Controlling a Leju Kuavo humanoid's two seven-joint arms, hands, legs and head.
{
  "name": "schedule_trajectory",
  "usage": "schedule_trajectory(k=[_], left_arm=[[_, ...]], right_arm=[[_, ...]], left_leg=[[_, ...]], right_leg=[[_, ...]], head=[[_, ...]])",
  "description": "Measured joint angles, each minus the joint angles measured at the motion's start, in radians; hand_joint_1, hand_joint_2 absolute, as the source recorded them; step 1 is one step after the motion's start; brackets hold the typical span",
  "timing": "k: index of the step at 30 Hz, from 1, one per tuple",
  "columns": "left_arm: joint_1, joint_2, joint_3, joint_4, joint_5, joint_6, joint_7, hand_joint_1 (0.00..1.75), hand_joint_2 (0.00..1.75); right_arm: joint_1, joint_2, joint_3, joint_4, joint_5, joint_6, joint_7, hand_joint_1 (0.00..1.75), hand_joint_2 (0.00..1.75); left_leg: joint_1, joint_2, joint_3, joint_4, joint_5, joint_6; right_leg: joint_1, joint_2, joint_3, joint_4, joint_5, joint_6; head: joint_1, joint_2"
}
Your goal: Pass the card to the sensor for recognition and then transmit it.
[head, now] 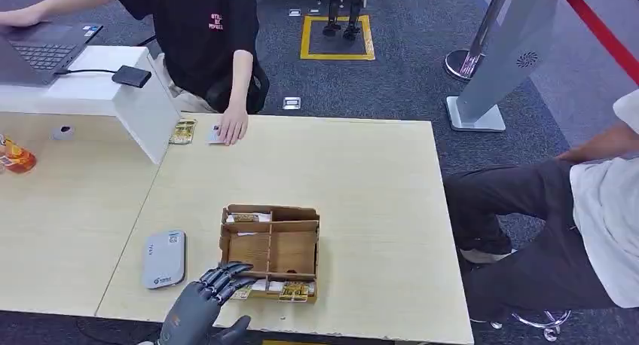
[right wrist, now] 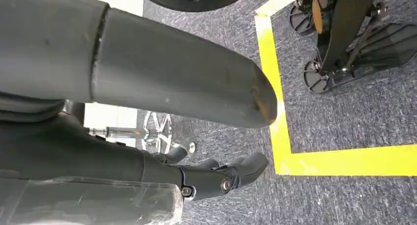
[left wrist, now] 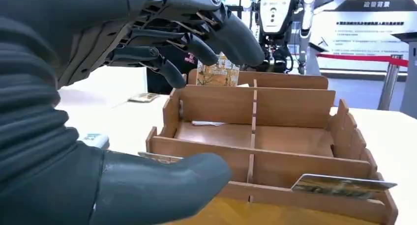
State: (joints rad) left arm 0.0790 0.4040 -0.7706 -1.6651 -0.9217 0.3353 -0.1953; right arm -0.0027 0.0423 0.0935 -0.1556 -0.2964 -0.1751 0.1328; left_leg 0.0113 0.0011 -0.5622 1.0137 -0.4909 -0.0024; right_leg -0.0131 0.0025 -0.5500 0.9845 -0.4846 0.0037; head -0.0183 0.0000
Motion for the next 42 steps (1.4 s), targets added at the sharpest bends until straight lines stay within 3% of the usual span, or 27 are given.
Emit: schedule_trajectory(k=[11,16,25,42], left_arm=[[-0.001,0.004,0.000,0.019,-0.084,0.004,0.039,0.44,1.75],[0.000,0.003,0.000,0.036,-0.126,0.040,0.066,0.45,1.75],[0.000,-0.002,0.000,0.063,-0.139,0.052,0.081,0.47,1.75],[0.002,-0.005,0.000,0.103,-0.278,0.119,0.208,0.54,1.75]], right_arm=[[0.000,0.000,0.000,0.000,0.002,0.003,0.000,0.00,0.00],[0.000,0.000,0.000,0.000,0.005,0.001,0.000,0.00,0.00],[0.000,0.000,0.000,0.000,0.005,0.001,0.003,0.00,0.00],[0.000,0.000,-0.006,0.000,0.011,0.000,0.005,0.00,0.00]], left_leg=[[0.000,0.000,0.000,0.000,0.000,0.000],[0.000,0.000,0.000,0.000,0.000,0.000],[0.000,0.000,0.000,0.000,0.000,0.000],[0.000,0.000,0.000,0.000,0.000,0.000]], right_leg=[[0.000,0.000,0.000,0.000,0.000,0.000],[0.000,0.000,0.000,0.000,0.000,0.000],[0.000,0.000,0.000,0.000,0.000,0.000],[0.000,0.000,0.000,0.000,0.000,0.000]], head=[[0.000,0.000],[0.000,0.000],[0.000,0.000],[0.000,0.000]])
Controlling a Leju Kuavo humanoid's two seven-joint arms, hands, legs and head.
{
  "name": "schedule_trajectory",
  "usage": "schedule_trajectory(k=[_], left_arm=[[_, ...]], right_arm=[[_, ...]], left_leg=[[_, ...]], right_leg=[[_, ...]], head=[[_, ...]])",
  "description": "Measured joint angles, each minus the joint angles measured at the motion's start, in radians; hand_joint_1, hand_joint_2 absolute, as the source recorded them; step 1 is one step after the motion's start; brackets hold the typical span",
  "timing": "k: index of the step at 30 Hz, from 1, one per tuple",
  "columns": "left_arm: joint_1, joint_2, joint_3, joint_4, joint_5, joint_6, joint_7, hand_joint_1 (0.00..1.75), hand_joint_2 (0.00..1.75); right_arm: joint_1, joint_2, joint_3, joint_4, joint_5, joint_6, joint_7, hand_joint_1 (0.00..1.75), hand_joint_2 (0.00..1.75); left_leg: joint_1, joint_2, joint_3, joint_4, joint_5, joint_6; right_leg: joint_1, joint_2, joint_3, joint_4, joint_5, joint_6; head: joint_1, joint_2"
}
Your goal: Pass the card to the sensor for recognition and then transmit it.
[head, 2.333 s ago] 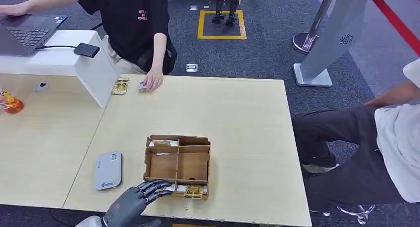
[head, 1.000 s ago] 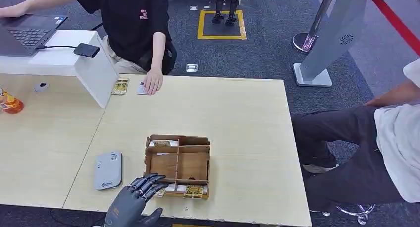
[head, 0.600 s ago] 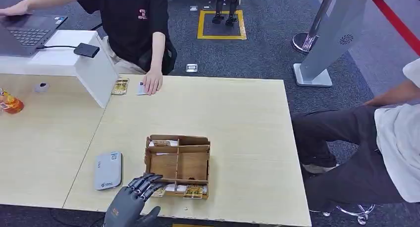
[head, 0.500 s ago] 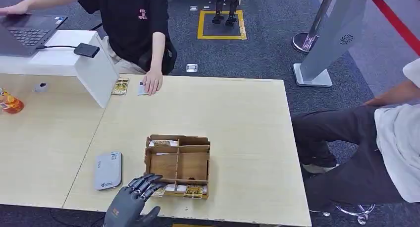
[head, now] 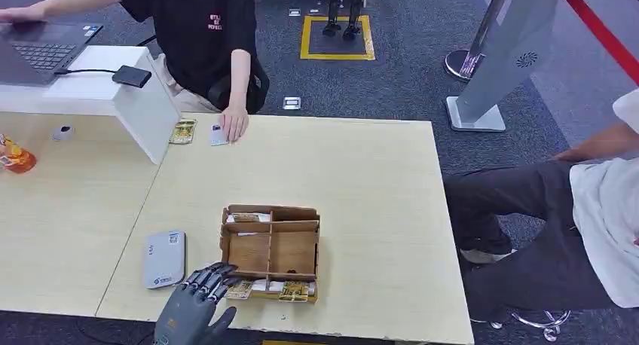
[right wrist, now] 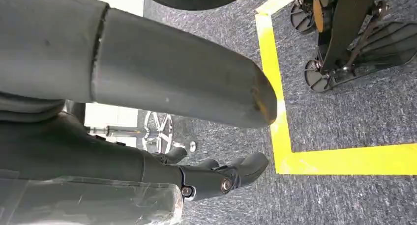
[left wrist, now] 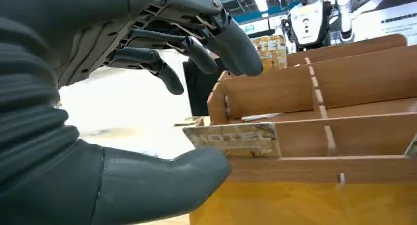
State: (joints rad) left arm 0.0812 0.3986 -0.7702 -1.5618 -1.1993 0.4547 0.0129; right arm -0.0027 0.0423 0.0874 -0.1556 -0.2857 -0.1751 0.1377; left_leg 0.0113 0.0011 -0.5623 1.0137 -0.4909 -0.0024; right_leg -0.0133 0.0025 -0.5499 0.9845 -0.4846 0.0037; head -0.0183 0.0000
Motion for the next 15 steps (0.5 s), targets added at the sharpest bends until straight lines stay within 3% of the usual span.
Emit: schedule_trajectory(k=[7,11,15], left_arm=[[0.004,0.000,0.000,0.005,-0.001,0.006,0.018,0.58,1.75],[0.005,0.001,0.000,0.006,0.008,0.007,0.022,0.70,1.75],[0.005,0.000,0.000,0.014,0.018,0.006,0.023,0.68,1.75]], right_arm=[[0.000,0.000,-0.001,0.000,0.000,0.000,0.001,0.00,0.00],[0.000,0.000,-0.001,0.000,0.001,0.000,0.001,0.00,0.00],[0.000,0.000,-0.002,0.000,0.002,0.001,0.001,0.00,0.00]], left_leg=[[0.000,0.000,0.000,0.000,0.000,0.000],[0.000,0.000,0.000,0.000,0.000,0.000],[0.000,0.000,0.000,0.000,0.000,0.000]], right_leg=[[0.000,0.000,0.000,0.000,0.000,0.000],[0.000,0.000,0.000,0.000,0.000,0.000],[0.000,0.000,0.000,0.000,0.000,0.000]], head=[[0.000,0.000],[0.000,0.000],[0.000,0.000]])
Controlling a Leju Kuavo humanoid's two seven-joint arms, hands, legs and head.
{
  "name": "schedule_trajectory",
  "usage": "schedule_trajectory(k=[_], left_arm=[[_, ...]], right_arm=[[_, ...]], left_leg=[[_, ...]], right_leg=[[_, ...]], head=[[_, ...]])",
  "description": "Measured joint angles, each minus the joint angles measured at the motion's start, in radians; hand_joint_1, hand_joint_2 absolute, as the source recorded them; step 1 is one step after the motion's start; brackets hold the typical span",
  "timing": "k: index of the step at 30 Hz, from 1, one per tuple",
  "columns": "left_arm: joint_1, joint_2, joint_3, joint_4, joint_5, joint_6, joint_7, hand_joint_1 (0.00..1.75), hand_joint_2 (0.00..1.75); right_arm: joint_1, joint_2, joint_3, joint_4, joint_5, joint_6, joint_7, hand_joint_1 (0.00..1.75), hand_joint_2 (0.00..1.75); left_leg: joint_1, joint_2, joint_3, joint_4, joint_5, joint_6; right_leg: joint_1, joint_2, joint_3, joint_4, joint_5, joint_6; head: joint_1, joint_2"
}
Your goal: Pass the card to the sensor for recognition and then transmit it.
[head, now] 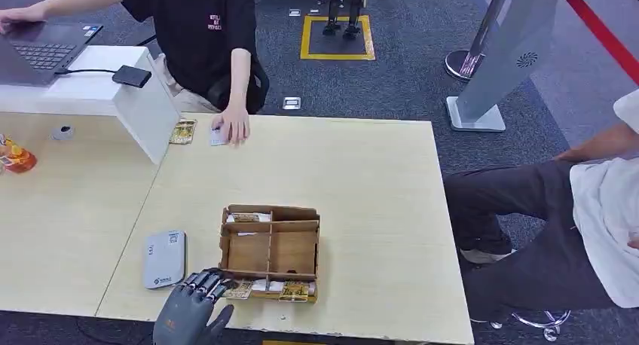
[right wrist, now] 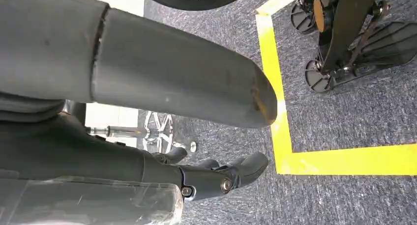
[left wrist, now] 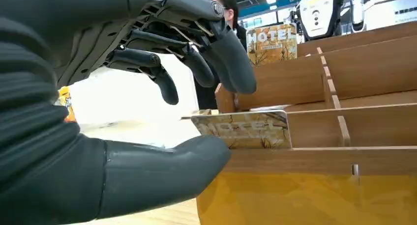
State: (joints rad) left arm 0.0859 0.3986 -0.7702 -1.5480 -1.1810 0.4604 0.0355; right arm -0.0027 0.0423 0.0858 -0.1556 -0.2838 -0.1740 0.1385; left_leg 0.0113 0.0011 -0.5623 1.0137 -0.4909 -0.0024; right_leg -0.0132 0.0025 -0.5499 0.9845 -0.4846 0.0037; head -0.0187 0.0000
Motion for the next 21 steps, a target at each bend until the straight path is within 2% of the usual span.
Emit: schedule_trajectory(k=[19,21], left_arm=[[0.002,-0.003,0.000,0.032,0.031,0.005,0.009,0.70,1.75],[0.003,-0.005,0.000,0.032,0.032,0.008,0.010,0.77,1.75]], right_arm=[[0.000,0.000,-0.001,0.000,0.001,0.000,0.001,0.00,0.00],[0.000,0.000,-0.001,0.000,0.001,0.000,0.001,0.00,0.00]], left_leg=[[0.000,0.000,0.000,0.000,0.000,0.000],[0.000,0.000,0.000,0.000,0.000,0.000]], right_leg=[[0.000,0.000,0.000,0.000,0.000,0.000],[0.000,0.000,0.000,0.000,0.000,0.000]], head=[[0.000,0.000],[0.000,0.000]])
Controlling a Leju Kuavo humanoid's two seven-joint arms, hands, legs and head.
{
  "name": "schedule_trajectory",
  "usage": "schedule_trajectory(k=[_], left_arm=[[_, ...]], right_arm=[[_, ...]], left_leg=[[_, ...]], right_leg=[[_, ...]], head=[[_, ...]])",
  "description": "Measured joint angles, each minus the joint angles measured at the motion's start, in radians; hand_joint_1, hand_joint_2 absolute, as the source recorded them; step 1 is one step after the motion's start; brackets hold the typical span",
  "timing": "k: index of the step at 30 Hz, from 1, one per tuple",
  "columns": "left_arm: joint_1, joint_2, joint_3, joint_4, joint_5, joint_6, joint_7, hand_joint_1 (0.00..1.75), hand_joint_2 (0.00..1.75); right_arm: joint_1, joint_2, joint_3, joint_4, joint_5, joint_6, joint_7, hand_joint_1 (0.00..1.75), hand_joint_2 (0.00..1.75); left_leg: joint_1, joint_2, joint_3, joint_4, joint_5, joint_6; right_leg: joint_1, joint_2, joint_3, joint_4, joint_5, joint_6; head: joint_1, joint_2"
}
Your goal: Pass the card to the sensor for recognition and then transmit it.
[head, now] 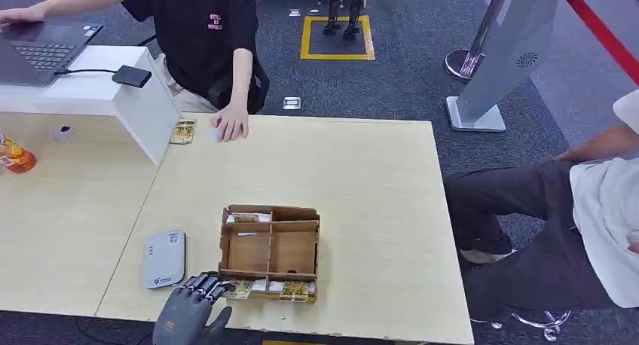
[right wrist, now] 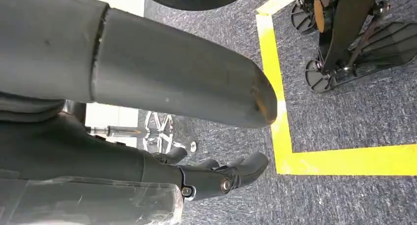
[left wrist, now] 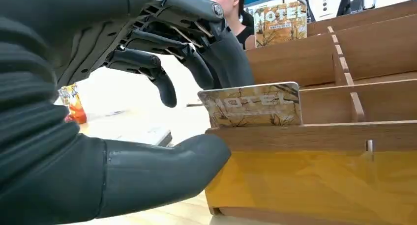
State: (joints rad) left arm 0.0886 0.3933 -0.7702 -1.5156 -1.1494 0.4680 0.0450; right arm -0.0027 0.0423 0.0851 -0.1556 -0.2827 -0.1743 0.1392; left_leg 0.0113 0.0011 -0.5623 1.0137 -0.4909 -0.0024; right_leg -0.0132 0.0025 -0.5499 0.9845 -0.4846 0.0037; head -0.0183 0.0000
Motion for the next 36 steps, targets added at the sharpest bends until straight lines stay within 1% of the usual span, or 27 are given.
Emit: schedule_trajectory(k=[1,3,10,24,27,30,36], left_arm=[[0.000,-0.001,0.000,0.000,0.001,0.001,0.002,0.93,1.75],[0.002,-0.002,0.000,0.000,0.004,0.002,0.008,1.75,1.75],[0.005,-0.006,0.000,0.000,0.019,0.032,0.028,1.75,1.75],[0.015,-0.004,0.000,0.000,0.020,0.045,0.045,1.75,1.75],[0.014,-0.005,0.000,0.000,0.019,0.063,0.046,1.75,1.75],[0.012,-0.011,0.000,0.000,0.023,0.079,0.026,1.75,1.75],[-0.014,-0.047,0.001,-0.001,0.051,0.081,-0.058,1.75,1.75]], right_arm=[[0.000,0.000,0.000,0.000,0.000,0.000,0.000,0.00,0.00],[0.000,0.000,0.000,0.000,0.000,0.000,0.000,0.00,0.00],[0.000,0.000,-0.006,0.000,0.000,-0.003,0.001,0.00,0.00],[0.001,0.000,-0.010,0.000,0.000,-0.002,0.001,0.00,0.00],[0.001,0.000,-0.010,0.000,0.000,-0.002,0.001,0.00,0.00],[0.001,0.000,-0.010,0.000,0.004,-0.001,0.001,0.00,0.00],[0.000,0.000,-0.010,0.000,0.012,0.002,0.000,0.00,0.00]], left_leg=[[0.000,0.000,0.000,0.000,0.000,0.000],[0.000,0.000,0.000,0.000,0.000,0.000],[0.000,0.000,0.000,0.000,0.000,0.000],[0.000,0.000,0.000,0.000,0.000,0.000],[0.000,0.000,0.000,0.000,0.000,0.000],[0.000,0.000,0.000,0.000,0.000,0.000],[0.000,0.000,0.000,0.000,0.000,0.000]], right_leg=[[0.000,0.000,0.000,0.000,0.000,0.000],[0.000,0.000,0.000,0.000,0.000,0.000],[0.000,0.000,0.000,0.000,0.000,0.000],[0.000,0.000,0.000,0.000,0.000,0.000],[0.000,0.000,0.000,0.000,0.000,0.000],[0.000,0.000,0.000,0.000,0.000,0.000],[0.000,0.000,0.000,0.000,0.000,0.000]], head=[[0.000,0.000],[0.000,0.000],[0.000,0.000],[0.000,0.000],[0.000,0.000],[0.000,0.000],[0.000,0.000]])
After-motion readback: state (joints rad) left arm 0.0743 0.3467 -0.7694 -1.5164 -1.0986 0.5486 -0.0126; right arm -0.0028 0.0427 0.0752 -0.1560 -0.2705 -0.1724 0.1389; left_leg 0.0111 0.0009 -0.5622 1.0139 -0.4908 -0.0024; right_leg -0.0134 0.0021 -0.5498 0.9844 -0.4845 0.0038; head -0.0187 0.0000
